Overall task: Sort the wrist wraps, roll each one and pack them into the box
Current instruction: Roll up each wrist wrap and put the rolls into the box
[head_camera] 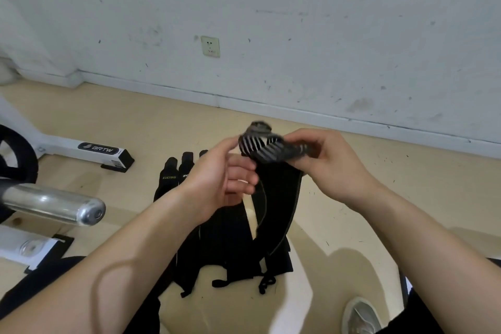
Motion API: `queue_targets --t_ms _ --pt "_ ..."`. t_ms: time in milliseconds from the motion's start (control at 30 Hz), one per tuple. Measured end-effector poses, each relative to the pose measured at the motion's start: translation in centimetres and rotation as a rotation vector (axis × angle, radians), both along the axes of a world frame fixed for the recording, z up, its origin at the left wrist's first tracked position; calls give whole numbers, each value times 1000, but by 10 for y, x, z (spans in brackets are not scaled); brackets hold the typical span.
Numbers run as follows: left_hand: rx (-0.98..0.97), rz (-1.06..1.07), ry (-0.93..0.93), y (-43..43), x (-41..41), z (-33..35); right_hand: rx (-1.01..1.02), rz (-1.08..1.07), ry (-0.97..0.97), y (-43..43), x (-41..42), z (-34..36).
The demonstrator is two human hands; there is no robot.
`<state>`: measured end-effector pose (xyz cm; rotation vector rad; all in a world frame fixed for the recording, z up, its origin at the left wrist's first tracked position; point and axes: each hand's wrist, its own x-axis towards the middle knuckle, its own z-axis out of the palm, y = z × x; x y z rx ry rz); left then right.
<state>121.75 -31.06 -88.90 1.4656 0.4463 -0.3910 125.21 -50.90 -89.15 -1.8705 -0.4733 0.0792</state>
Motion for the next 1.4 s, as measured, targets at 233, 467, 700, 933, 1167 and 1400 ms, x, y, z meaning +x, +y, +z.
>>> queue_targets --t_ms 233,467,700,933,1167,1400 --pt "104 -139 -421 1 -3 -19 245 -10 366 -4 -3 6" --pt "129 -27 -492 -21 -11 -25 68 -221 72 7 -9 0" --pt "30 202 -451 -31 -12 -21 -68 -121 -72 12 -12 -1" --pt "-197 269 -349 -27 -12 -18 -340 -36 -192 11 -11 1" --pt "-206 220 -388 -28 -12 -16 -332 -132 -172 10 -7 0" --pt "-20 117 -517 -35 -17 -18 -444 -389 -215 15 -11 -4"
